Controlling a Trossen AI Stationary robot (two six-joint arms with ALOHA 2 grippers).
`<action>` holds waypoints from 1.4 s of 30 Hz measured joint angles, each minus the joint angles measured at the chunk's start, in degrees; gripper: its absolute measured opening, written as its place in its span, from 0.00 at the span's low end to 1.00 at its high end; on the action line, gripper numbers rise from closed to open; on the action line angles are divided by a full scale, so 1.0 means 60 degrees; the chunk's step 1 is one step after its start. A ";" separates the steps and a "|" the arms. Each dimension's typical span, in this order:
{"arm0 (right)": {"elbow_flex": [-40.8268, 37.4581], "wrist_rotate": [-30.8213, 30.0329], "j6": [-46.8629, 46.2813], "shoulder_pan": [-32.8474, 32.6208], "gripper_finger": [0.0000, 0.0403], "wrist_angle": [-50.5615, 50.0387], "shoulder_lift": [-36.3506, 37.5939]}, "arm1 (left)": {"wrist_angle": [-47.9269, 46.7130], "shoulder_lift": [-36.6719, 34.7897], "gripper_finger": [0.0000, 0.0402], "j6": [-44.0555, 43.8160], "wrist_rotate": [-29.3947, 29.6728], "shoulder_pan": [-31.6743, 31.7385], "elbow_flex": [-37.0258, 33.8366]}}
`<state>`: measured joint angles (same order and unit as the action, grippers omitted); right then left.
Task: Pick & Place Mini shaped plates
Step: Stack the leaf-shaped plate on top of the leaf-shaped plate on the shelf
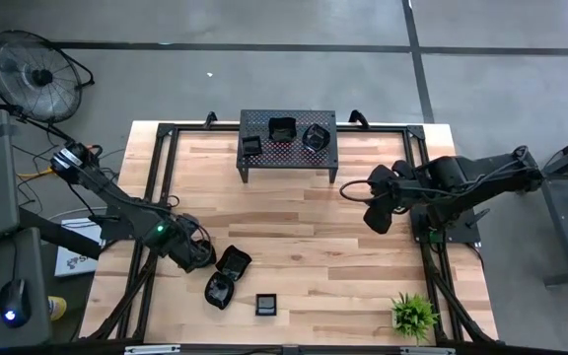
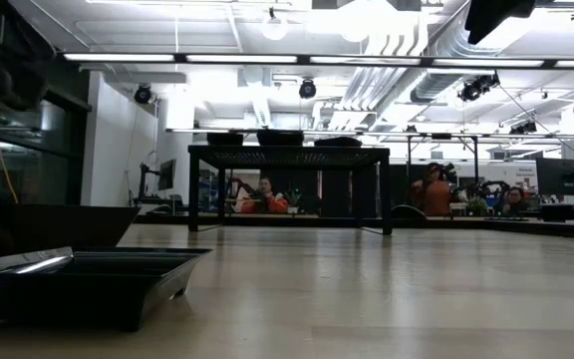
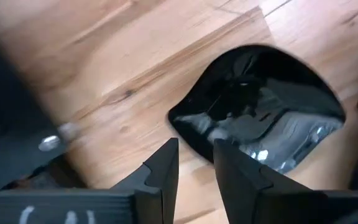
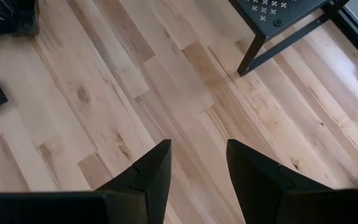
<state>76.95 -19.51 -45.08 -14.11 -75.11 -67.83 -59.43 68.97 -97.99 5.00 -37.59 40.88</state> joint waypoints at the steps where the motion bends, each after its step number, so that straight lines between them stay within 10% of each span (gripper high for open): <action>1: 0.0000 -0.0003 -0.0011 -0.0042 0.37 0.0004 0.0000 | 0.0358 0.0001 0.24 0.0003 -0.0002 0.0064 -0.0204; 8: 0.0000 -0.0083 -0.0197 -0.0342 0.37 0.0000 0.0000 | 0.2049 0.0008 0.24 0.0048 -0.0008 0.0081 -0.1107; 30: 0.0000 -0.0225 -0.0168 -0.0398 0.37 -0.0007 0.0000 | -0.0739 0.0004 0.24 0.0104 -0.0646 0.0081 0.0048; 42: 0.0000 0.0002 -0.0197 -0.0396 0.37 -0.0007 0.0000 | 0.0380 0.0008 0.24 0.0035 -0.0770 0.0081 -0.0699</action>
<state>76.95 -19.50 -46.26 -16.49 -75.16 -67.83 -57.15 69.01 -97.78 0.38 -37.10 36.69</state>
